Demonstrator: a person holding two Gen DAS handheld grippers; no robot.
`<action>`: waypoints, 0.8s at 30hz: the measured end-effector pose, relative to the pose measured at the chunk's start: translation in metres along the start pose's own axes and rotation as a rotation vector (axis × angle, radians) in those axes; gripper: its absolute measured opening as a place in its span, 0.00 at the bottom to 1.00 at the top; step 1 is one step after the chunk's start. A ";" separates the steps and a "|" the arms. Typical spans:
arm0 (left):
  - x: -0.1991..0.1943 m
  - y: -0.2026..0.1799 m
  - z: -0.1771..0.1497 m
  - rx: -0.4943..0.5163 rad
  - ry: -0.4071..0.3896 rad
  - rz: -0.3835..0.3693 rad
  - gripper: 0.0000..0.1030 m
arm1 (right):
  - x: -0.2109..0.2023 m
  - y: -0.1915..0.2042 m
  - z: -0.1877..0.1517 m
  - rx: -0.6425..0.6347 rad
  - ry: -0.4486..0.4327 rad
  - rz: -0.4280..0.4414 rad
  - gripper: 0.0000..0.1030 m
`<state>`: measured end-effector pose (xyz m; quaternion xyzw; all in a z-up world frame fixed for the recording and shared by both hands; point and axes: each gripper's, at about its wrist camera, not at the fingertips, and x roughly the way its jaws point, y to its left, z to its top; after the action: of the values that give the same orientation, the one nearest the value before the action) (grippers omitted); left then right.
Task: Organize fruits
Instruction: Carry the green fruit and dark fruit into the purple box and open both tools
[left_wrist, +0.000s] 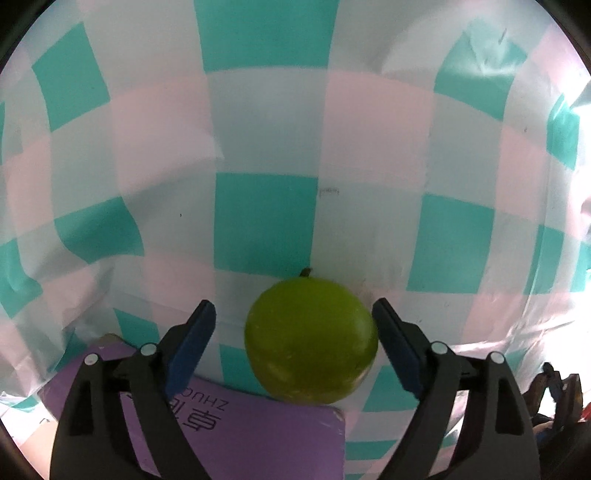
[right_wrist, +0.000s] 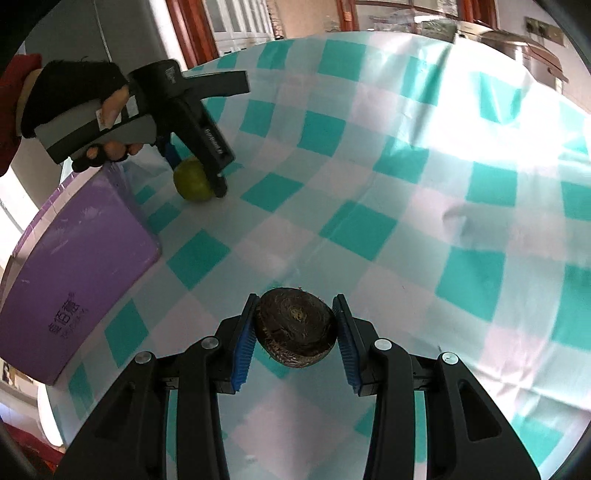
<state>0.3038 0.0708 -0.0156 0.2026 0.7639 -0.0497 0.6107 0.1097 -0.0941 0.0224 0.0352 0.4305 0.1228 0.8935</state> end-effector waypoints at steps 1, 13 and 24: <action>0.001 -0.001 -0.001 0.003 -0.001 -0.003 0.76 | -0.002 -0.003 -0.003 0.014 0.000 -0.002 0.39; -0.029 -0.042 -0.019 0.039 -0.130 -0.036 0.61 | -0.015 -0.015 -0.016 0.049 0.040 -0.033 0.39; -0.073 -0.168 -0.172 0.058 -0.433 -0.221 0.61 | -0.062 -0.039 -0.055 0.133 0.144 -0.080 0.39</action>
<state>0.0970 -0.0453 0.0676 0.1201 0.6311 -0.1804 0.7448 0.0371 -0.1500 0.0281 0.0680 0.5018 0.0603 0.8602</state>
